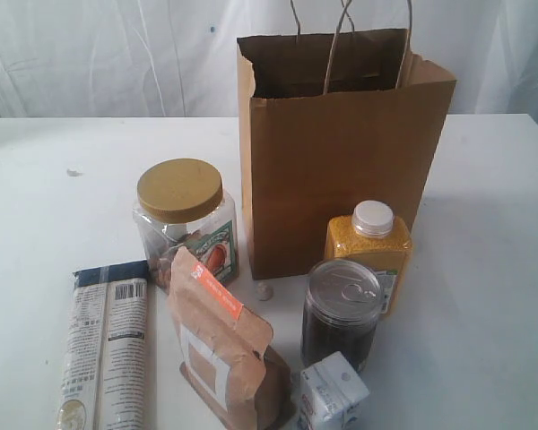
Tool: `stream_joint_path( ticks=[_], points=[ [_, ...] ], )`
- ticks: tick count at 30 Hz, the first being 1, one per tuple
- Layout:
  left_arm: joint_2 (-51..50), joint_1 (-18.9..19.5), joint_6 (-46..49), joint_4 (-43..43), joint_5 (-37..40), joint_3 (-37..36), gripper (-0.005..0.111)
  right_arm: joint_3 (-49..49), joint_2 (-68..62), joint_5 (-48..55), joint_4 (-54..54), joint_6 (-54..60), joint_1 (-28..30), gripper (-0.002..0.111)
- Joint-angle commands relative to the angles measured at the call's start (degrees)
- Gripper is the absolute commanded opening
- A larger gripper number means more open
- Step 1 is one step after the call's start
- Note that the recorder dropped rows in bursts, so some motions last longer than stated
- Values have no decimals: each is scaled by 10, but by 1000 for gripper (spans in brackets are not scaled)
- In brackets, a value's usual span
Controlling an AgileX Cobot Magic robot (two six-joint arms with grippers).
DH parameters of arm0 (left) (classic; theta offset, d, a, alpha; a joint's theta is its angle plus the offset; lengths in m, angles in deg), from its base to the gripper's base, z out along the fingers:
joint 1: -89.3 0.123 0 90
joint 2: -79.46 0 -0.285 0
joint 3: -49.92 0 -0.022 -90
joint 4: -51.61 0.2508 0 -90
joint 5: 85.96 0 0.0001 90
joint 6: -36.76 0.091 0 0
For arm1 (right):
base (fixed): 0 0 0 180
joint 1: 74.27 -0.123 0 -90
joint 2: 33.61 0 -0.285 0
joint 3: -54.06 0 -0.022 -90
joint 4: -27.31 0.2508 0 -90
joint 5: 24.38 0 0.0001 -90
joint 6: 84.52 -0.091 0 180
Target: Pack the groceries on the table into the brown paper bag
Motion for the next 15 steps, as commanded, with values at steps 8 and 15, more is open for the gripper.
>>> stream_joint_path(
  ticks=[8, 15],
  points=[
    [2, -4, -1, -2, -3, -2, 0, -1, 3, -236, 4, -21, 4, 0],
    [2, -4, -1, -2, -3, -2, 0, 0, 3, -581, 5, -304, 4, 0]
  ],
)
